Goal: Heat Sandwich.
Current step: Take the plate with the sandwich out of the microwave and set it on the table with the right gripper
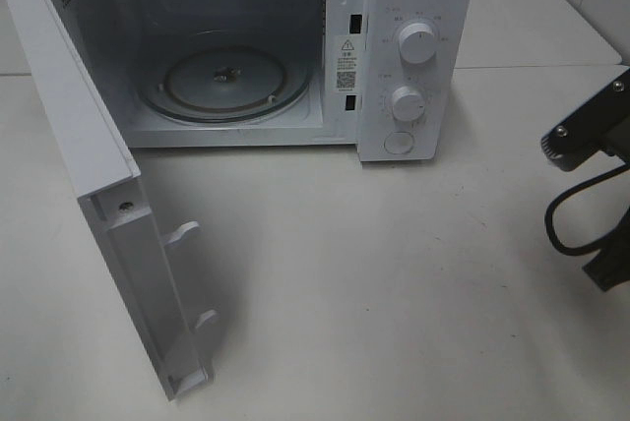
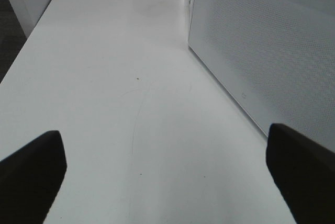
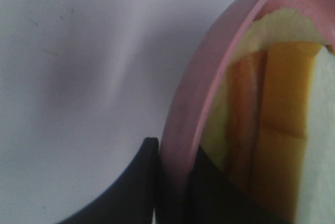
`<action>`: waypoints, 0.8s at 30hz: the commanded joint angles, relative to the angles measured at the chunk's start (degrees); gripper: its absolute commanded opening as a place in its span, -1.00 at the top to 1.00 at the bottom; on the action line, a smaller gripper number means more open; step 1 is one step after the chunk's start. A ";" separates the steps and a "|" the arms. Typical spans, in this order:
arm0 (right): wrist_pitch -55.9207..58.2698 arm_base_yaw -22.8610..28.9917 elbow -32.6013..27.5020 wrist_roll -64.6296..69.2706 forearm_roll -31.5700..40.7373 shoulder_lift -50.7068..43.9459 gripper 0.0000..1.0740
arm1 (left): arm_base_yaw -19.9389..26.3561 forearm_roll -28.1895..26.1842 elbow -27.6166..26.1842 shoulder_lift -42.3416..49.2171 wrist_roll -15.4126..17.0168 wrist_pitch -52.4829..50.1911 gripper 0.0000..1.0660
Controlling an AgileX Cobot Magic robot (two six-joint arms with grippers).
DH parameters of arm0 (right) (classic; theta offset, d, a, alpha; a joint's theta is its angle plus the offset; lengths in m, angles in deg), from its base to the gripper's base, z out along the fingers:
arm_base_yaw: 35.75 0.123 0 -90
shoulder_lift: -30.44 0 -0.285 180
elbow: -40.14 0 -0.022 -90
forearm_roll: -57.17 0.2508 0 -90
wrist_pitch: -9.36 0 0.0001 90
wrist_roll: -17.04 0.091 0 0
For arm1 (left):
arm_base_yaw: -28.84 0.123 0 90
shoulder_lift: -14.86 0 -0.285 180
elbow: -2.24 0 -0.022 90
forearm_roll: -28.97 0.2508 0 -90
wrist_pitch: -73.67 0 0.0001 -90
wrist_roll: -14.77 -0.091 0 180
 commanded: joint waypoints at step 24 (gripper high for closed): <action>4.18 -0.06 5.44 17.07 -4.01 15.87 1.00 | 0.06 0.06 0.17 1.15 0.00 -0.69 -0.84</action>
